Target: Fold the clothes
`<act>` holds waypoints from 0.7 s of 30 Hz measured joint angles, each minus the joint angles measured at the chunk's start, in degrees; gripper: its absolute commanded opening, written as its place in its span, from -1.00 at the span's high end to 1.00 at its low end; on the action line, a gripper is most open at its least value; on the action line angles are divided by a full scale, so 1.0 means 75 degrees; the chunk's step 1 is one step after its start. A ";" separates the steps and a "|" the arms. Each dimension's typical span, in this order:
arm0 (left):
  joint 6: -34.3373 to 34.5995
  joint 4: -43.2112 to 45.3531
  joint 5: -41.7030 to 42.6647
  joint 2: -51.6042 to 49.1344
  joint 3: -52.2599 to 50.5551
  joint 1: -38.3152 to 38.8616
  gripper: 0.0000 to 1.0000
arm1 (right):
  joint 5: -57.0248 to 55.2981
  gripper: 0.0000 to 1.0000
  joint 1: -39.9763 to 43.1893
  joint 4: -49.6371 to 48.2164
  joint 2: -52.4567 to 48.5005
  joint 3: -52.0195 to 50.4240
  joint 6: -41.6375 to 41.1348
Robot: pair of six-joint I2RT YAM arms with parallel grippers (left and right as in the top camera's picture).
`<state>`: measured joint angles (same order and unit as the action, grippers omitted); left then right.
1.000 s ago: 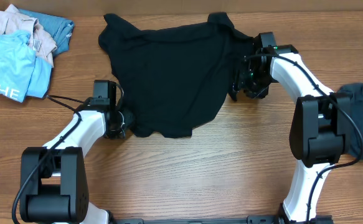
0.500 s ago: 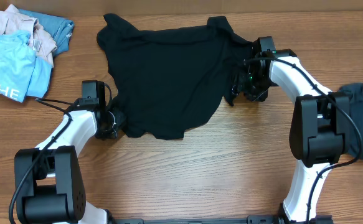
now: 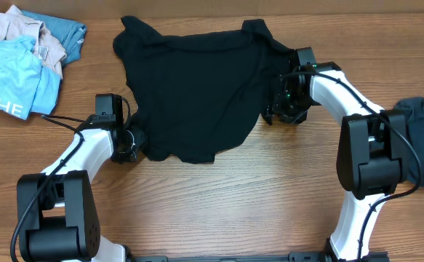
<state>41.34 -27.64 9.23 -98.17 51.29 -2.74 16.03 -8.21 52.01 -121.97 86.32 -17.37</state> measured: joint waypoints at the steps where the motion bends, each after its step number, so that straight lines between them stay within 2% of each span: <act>1: 0.0000 -0.0003 -0.0003 0.0000 0.0000 0.0000 0.29 | 0.0058 0.24 -0.0012 -0.0026 0.0000 -0.0017 -0.0029; 2: 0.0000 -0.0006 0.0000 0.0000 0.0003 0.0000 0.29 | 0.0102 0.33 -0.0023 -0.0035 0.0000 -0.0029 -0.0076; 5: 0.0000 -0.0023 -0.0003 0.0000 0.0006 0.0000 0.29 | 0.0265 0.86 -0.0064 0.0041 -0.0006 -0.0125 -0.0335; 6: 0.0000 -0.0026 -0.0003 0.0000 0.0006 -0.0003 0.30 | 0.0294 0.92 -0.0085 0.0099 -0.0012 -0.0146 -0.0373; 12: -0.0035 -0.0119 -0.0052 -0.0006 0.0023 -0.0006 0.44 | 0.0341 0.92 -0.0090 0.0460 -0.0017 -0.0117 -0.0653; 14: -0.0207 -0.0495 -0.0064 -0.0067 0.0172 -0.0006 0.44 | 0.0213 0.92 -0.0099 0.0851 -0.0017 0.0131 -0.0676; 17: -0.0679 -0.1110 -0.0122 -0.0128 0.0662 -0.0006 0.56 | -0.0117 0.92 -0.0111 0.1102 -0.0015 0.0845 -0.0682; 20: -0.1014 -0.1352 -0.0140 -0.0128 0.0950 -0.0006 0.57 | -0.0338 0.92 -0.0087 0.1285 -0.0015 0.1177 -0.0679; 21: -0.1096 -0.1378 -0.0152 -0.0128 0.0953 -0.0006 0.66 | -0.0396 0.92 -0.0023 0.1361 -0.0015 0.1227 -0.0679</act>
<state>33.12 -37.98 8.10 -99.13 58.43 -2.79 13.06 -8.38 62.22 -122.08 95.53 -22.46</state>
